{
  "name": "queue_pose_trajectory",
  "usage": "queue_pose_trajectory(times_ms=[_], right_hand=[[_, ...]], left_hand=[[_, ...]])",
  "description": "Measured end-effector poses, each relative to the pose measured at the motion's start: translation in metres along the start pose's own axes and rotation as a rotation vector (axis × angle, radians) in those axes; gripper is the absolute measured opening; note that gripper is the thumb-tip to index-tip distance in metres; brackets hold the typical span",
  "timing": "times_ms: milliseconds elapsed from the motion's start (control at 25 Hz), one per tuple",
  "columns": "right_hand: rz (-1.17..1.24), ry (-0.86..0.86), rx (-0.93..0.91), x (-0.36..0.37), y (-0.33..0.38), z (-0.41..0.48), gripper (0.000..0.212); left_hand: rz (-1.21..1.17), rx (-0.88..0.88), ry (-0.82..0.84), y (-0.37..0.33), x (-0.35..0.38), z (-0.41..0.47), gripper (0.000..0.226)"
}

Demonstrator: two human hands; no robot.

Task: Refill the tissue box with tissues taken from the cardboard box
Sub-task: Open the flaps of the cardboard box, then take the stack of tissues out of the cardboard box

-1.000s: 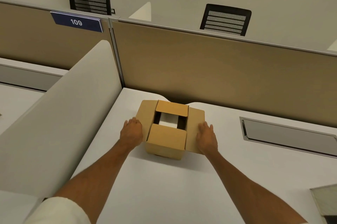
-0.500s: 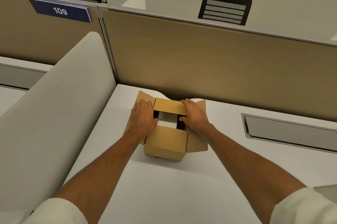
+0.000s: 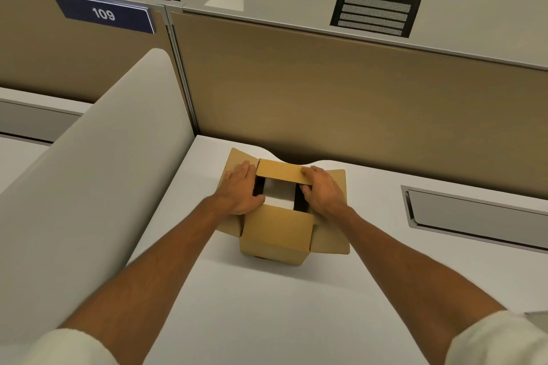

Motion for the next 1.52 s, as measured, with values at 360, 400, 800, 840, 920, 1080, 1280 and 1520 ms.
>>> queue_pose_trajectory(times_ms=[360,400,800,840,920,1080,1280,1520], right_hand=[[0.367,-0.319,0.25,-0.024,0.009,0.018,0.03],[0.428,-0.321,0.273,-0.024,0.011,0.019,0.026],[-0.2,0.054,0.0,0.015,0.015,0.03,0.063],[-0.239,0.081,-0.004,0.019,0.012,0.031,0.068],[-0.263,0.097,-0.015,0.022,0.008,0.035,0.07],[-0.27,0.117,-0.042,0.025,0.002,0.035,0.068],[-0.314,0.169,-0.026,0.019,0.008,0.032,0.074],[0.154,-0.011,0.122,0.042,0.04,-0.008,0.062]], left_hand=[[0.096,0.221,0.15,0.004,-0.008,-0.025,0.101],[0.109,0.229,0.152,0.005,-0.008,-0.027,0.108],[0.202,0.25,0.095,0.011,0.029,-0.035,0.144],[0.2,0.245,0.085,0.013,0.033,-0.037,0.145],[0.196,0.22,0.067,0.015,0.042,-0.041,0.148],[0.133,0.154,0.061,0.017,0.054,-0.044,0.153],[0.116,0.129,0.072,0.013,0.053,-0.045,0.156],[0.1,0.089,0.089,0.012,0.051,-0.042,0.162]])
Point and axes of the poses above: each hand's wrist, its own z-axis towards the middle knuckle, its own x-axis out of the palm, y = z × x, the point moved 2 cm from there along z, towards the middle knuckle, and after that the axes turned 3 degrees about x, right-handed, at the moved point
